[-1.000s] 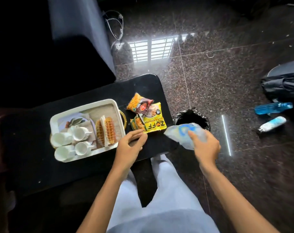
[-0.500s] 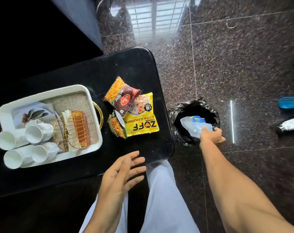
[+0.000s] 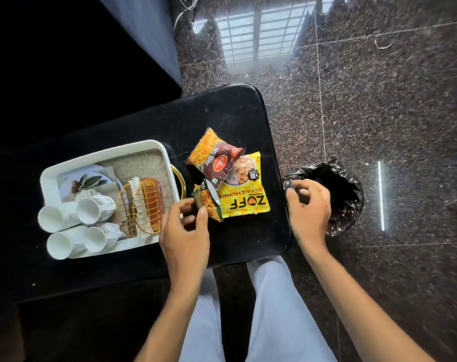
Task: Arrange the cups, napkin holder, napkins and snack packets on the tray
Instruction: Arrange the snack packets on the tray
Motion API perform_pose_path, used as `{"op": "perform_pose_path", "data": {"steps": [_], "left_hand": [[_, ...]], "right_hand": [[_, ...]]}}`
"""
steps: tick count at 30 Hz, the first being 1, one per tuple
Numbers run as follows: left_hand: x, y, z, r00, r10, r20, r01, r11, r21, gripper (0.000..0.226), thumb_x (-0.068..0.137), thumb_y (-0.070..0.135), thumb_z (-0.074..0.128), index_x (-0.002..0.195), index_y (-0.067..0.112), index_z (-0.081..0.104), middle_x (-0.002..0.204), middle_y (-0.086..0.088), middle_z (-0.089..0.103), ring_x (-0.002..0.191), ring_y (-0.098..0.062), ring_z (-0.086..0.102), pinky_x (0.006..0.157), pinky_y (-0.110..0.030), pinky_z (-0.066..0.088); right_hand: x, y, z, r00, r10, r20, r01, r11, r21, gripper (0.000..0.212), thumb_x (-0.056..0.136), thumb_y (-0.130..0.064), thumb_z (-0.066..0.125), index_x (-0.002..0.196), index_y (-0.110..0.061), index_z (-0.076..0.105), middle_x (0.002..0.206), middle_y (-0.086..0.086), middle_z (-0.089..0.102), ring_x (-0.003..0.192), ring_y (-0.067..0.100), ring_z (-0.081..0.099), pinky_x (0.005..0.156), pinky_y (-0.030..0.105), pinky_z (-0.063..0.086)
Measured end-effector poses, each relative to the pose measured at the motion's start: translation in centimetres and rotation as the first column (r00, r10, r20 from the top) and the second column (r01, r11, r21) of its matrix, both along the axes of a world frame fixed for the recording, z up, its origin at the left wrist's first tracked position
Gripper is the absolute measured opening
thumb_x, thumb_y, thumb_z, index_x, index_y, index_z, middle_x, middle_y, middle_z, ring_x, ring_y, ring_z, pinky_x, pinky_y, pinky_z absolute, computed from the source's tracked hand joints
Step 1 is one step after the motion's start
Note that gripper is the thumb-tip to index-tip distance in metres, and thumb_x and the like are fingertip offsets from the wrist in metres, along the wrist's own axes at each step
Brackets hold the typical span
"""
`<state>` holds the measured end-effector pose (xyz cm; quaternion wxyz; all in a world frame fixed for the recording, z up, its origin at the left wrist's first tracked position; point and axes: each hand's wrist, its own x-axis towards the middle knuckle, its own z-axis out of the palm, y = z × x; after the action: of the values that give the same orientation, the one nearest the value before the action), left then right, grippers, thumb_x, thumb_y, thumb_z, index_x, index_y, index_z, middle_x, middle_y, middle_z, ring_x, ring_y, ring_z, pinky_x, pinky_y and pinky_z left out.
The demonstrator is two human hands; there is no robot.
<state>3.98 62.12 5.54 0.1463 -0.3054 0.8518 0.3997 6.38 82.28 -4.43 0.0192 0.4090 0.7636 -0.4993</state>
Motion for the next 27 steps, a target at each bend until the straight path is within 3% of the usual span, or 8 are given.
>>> {"op": "perform_pose_path", "data": {"steps": [3, 5, 9, 16, 19, 23, 25, 27], "left_hand": [[-2.6, -2.0, -1.5, 0.984, -0.174, 0.029, 0.175, 0.982, -0.07, 0.029, 0.097, 0.023, 0.061, 0.126, 0.028, 0.062, 0.128, 0.007, 0.058, 0.104, -0.003, 0.058, 0.075, -0.006, 0.039], [-4.0, -3.1, -2.7, 0.959, -0.279, 0.044, 0.281, 0.958, -0.055, 0.031, 0.1, 0.018, 0.056, 0.129, 0.025, 0.062, 0.131, 0.001, 0.063, 0.112, -0.011, 0.059, 0.091, -0.022, 0.05], [-5.4, -4.5, -4.1, 0.937, -0.328, 0.118, 0.322, 0.944, 0.066, 0.031, 0.102, 0.015, 0.047, 0.125, 0.027, 0.065, 0.121, 0.0, 0.072, 0.115, -0.016, 0.066, 0.104, -0.046, 0.051], [-4.1, -5.8, -4.8, 0.966, -0.248, 0.07, 0.228, 0.948, 0.222, 0.033, 0.103, 0.014, 0.045, 0.121, 0.033, 0.066, 0.109, 0.008, 0.075, 0.101, -0.009, 0.072, 0.098, -0.045, 0.056], [-3.7, -7.1, -3.6, 0.985, -0.168, -0.041, 0.173, 0.933, 0.317, 0.037, 0.102, 0.006, 0.043, 0.121, 0.028, 0.066, 0.113, 0.004, 0.074, 0.1, -0.004, 0.072, 0.095, -0.037, 0.059], [-3.8, -10.6, -0.9, 0.952, -0.193, -0.24, 0.249, 0.94, 0.234, 0.038, 0.1, 0.002, 0.048, 0.122, 0.023, 0.07, 0.11, 0.011, 0.073, 0.101, 0.006, 0.066, 0.091, -0.009, 0.048], [-4.6, -12.5, 0.6, 0.904, -0.313, -0.29, 0.363, 0.922, 0.137, 0.034, 0.1, 0.009, 0.053, 0.124, 0.026, 0.07, 0.101, 0.015, 0.069, 0.088, 0.008, 0.062, 0.083, 0.001, 0.04], [-5.8, -14.4, 1.8, 0.858, -0.422, -0.294, 0.473, 0.872, 0.129, 0.03, 0.101, 0.021, 0.057, 0.127, 0.028, 0.069, 0.11, 0.014, 0.071, 0.099, 0.005, 0.062, 0.087, 0.002, 0.038]], "right_hand": [[-0.4, -3.1, 3.4, 0.982, 0.179, -0.065, -0.185, 0.976, -0.114, 0.013, 0.089, -0.025, 0.072, 0.101, -0.031, 0.069, 0.103, -0.009, 0.066, 0.085, -0.004, 0.063, 0.067, 0.007, 0.047], [-0.4, -5.3, 4.5, 0.95, 0.312, -0.028, -0.311, 0.933, -0.183, 0.027, 0.084, -0.043, 0.074, 0.107, -0.03, 0.069, 0.092, -0.014, 0.07, 0.08, -0.003, 0.065, 0.069, 0.011, 0.048], [-0.4, -9.7, 4.9, 0.851, 0.511, 0.121, -0.516, 0.857, 0.011, 0.066, 0.072, -0.075, 0.064, 0.125, -0.036, 0.058, 0.103, -0.02, 0.067, 0.079, -0.002, 0.064, 0.071, 0.024, 0.056], [-1.4, -13.6, 3.8, 0.837, 0.495, 0.233, -0.535, 0.829, 0.164, 0.037, 0.09, -0.049, 0.064, 0.12, -0.028, 0.059, 0.101, -0.005, 0.072, 0.095, 0.022, 0.068, 0.073, 0.035, 0.053], [-1.6, -13.4, 5.0, 0.892, 0.419, 0.168, -0.444, 0.883, 0.151, 0.037, 0.087, -0.042, 0.07, 0.12, -0.028, 0.066, 0.105, -0.009, 0.074, 0.094, 0.009, 0.069, 0.084, 0.032, 0.055], [-2.1, -12.4, 8.7, 0.929, 0.366, 0.052, -0.369, 0.928, 0.053, 0.037, 0.085, -0.039, 0.075, 0.119, -0.028, 0.069, 0.1, -0.015, 0.074, 0.085, -0.01, 0.066, 0.075, 0.007, 0.05], [-2.8, -12.5, 11.0, 0.932, 0.362, 0.01, -0.362, 0.932, -0.015, 0.042, 0.084, -0.044, 0.074, 0.124, -0.031, 0.066, 0.107, -0.015, 0.075, 0.096, -0.004, 0.069, 0.08, 0.015, 0.053], [-3.9, -13.7, 13.1, 0.935, 0.355, -0.013, -0.355, 0.934, -0.042, 0.043, 0.078, -0.054, 0.072, 0.119, -0.042, 0.062, 0.107, -0.024, 0.073, 0.101, -0.006, 0.068, 0.081, 0.022, 0.054]]}}
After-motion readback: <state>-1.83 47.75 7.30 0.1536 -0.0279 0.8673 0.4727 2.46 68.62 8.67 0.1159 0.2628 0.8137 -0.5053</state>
